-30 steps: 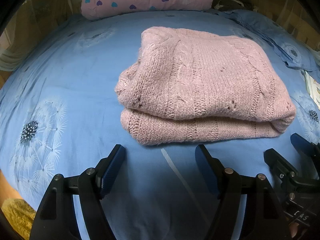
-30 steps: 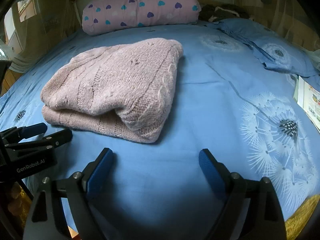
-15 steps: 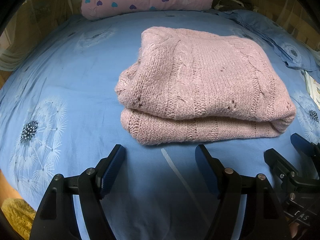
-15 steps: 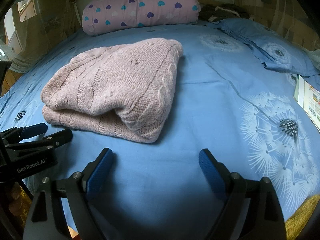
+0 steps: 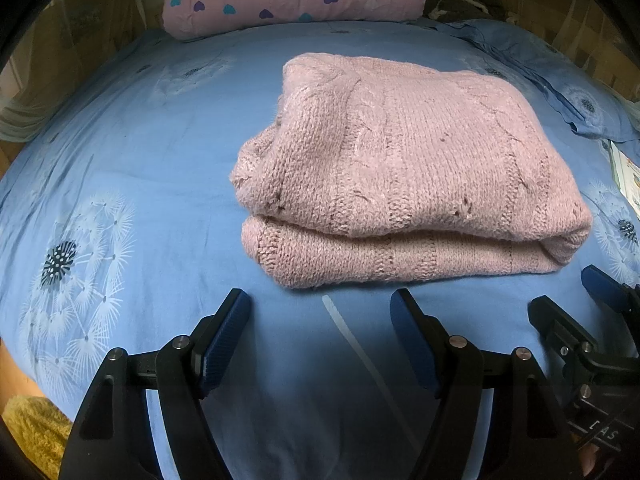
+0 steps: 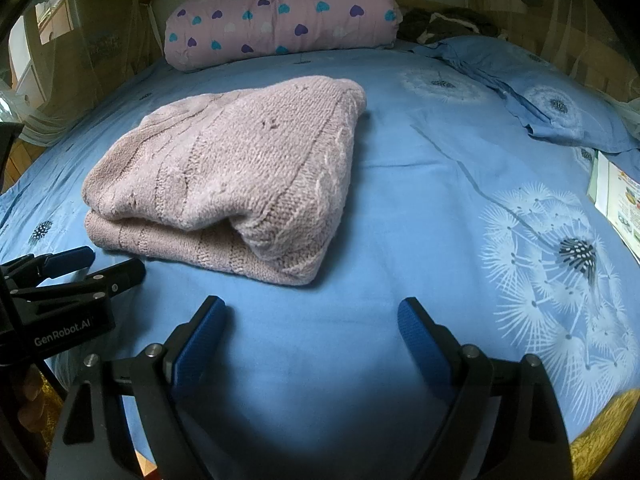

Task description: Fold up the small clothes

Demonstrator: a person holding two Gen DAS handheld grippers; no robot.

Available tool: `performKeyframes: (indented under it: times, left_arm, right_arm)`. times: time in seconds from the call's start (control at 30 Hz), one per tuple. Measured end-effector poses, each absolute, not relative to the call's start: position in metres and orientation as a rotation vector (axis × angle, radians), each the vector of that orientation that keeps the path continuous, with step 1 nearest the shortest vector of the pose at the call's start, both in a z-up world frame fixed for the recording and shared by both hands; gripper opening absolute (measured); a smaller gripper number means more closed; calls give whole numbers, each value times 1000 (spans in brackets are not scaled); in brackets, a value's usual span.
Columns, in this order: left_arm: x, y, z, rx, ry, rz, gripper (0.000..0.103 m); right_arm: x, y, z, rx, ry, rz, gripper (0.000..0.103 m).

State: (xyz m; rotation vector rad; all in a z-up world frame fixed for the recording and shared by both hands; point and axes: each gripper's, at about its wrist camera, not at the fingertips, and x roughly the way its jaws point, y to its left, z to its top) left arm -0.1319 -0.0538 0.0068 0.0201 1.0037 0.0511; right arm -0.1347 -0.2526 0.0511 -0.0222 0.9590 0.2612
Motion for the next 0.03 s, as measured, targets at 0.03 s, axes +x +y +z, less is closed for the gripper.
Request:
performKeyframes:
  times: [0.03]
  left_arm:
    - [-132, -54, 7, 21, 1003, 52, 68]
  right_arm:
    - [-135, -253, 51, -21, 959, 261, 91]
